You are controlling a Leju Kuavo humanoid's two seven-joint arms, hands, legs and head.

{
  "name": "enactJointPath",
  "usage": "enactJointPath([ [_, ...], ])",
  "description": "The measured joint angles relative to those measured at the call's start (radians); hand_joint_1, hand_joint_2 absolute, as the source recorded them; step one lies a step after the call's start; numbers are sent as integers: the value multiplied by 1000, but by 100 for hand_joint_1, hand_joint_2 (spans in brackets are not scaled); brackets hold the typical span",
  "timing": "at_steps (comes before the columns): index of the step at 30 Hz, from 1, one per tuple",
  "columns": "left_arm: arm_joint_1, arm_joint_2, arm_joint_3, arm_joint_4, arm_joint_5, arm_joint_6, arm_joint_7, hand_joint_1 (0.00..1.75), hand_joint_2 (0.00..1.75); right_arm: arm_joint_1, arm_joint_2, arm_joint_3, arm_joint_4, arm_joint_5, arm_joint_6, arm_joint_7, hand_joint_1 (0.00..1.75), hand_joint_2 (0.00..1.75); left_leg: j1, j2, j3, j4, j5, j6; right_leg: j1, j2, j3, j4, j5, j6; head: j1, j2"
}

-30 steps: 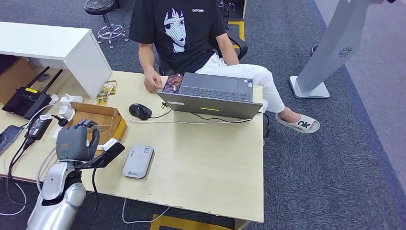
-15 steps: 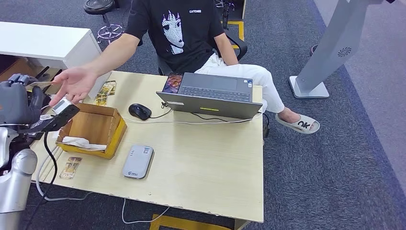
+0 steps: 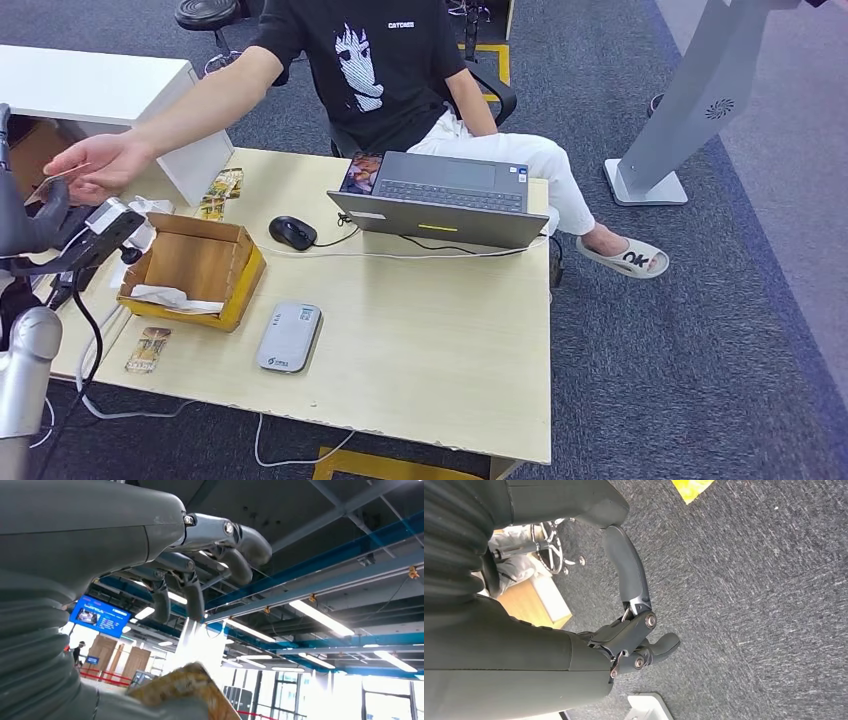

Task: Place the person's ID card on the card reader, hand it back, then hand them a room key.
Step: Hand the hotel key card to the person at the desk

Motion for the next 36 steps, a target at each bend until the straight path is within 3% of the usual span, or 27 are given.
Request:
enactJointPath([
  [15, -1, -97, 0, -137, 160, -16, -35, 0, 175, -3, 0, 0, 4, 3, -1, -1, 0, 175, 0, 0, 0, 0, 0, 0, 0, 0, 0, 0, 0, -1, 0, 0],
  [23, 23, -122, 0, -179, 231, -22, -52, 0, 175, -4, 0, -2, 6, -5, 1, -2, 0, 175, 0, 0, 0, 0, 0, 0, 0, 0, 0, 0, 0, -1, 0, 0],
  [31, 222, -148, 0, -266, 247, -52, -114, 0, 175, 0, 8, -32, 6, -43, -7, 10, 0, 175, 0, 2, -1, 0, -1, 0, 0, 2, -1, 0, 0, 0, 0, 0],
  [36, 390, -158, 0, -347, 253, -115, -130, 0, 175, 5, 25, -61, 5, -77, -16, 13, 0, 175, 0, 3, -1, 0, -1, 0, 0, 3, -2, 0, 0, 0, 0, 0],
])
